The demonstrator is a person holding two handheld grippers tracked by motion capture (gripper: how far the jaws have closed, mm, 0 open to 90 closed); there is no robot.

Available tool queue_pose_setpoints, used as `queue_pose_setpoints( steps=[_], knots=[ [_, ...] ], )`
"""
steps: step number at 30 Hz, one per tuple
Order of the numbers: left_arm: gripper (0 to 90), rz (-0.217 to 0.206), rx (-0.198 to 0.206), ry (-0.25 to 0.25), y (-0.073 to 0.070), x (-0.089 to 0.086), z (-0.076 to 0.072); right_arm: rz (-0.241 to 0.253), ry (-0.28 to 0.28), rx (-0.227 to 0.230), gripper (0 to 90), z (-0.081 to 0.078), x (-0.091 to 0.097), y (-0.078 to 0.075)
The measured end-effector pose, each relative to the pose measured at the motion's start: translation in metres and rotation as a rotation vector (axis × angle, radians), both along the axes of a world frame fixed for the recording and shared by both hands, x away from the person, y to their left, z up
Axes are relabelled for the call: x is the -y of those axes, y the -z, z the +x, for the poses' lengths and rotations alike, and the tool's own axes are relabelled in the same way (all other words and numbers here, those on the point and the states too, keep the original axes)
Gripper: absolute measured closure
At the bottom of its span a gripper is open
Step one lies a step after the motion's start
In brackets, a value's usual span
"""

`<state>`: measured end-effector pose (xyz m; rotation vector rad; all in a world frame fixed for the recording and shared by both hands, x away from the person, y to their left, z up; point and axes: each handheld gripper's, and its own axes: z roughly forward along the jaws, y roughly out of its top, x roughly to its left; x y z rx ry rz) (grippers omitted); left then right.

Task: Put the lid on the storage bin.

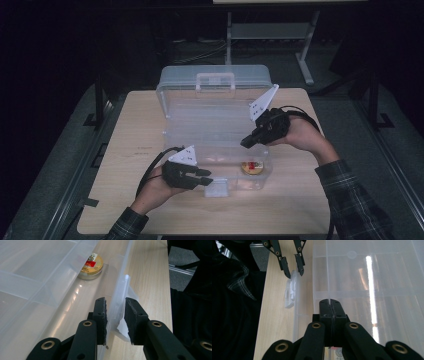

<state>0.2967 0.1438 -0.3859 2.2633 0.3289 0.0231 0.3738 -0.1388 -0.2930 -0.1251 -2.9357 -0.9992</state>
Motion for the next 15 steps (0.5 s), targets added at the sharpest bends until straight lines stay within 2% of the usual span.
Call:
queue_pose_setpoints(
  steps=[15],
  knots=[
    [71.4,0.000,0.003,0.000,0.0000,0.0000,-0.0002,-0.009,-0.016,-0.006,89.8,-0.0059,-0.0019,0.0055]
  ],
)
